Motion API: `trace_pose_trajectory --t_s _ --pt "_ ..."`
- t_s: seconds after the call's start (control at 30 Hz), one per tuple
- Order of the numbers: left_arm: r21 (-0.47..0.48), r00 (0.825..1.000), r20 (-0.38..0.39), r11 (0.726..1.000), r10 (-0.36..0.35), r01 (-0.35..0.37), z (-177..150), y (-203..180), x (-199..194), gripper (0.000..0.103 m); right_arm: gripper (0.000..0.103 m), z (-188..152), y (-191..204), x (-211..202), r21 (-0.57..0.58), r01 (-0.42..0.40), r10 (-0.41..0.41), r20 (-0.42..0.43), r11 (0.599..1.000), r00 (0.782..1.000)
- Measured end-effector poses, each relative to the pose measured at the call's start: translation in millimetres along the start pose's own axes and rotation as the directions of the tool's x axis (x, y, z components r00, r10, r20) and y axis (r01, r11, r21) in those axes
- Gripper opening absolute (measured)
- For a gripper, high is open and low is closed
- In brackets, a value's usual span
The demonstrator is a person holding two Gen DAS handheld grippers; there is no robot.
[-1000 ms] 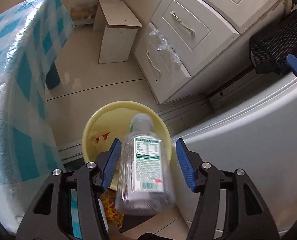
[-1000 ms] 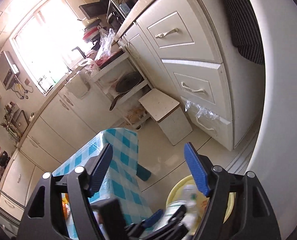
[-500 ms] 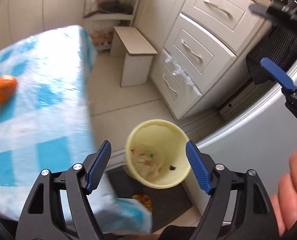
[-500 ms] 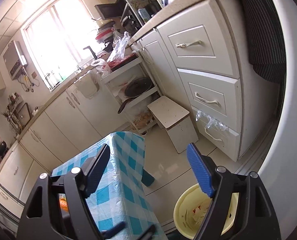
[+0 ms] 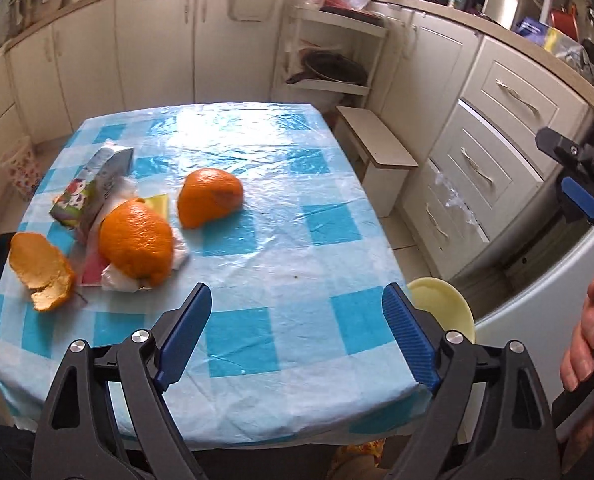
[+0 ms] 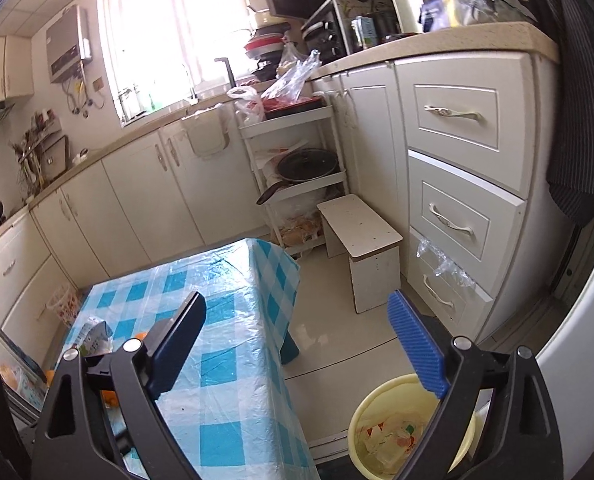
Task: Collect trash
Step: 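Move both open grippers back toward the oranges and peels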
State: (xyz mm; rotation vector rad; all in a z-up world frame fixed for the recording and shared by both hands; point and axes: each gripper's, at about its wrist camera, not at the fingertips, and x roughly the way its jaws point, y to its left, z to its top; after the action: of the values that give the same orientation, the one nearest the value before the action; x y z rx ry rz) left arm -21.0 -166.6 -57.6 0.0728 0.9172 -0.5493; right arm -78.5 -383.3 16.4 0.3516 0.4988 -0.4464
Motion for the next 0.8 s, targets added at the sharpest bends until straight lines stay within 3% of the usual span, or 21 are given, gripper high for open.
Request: trace_pose_trajectory --t_s 0.13,0.8 --pt "-0.066 1.0 -0.011 0.998 0.008 -0.008 -2.8 26.3 3.6 0.084 0.09 -2.9 15.5 7.2 -0.035 0.0 -0.001 -0.015 0.999 1.0" --pt "-0.14 0.999 -0.02 0.99 0.027 -0.03 -8.2 73.1 -1.6 0.084 0.091 -18.5 72.3 23.4 -0.145 -0.022 0.015 -0.044 0.989 0.999"
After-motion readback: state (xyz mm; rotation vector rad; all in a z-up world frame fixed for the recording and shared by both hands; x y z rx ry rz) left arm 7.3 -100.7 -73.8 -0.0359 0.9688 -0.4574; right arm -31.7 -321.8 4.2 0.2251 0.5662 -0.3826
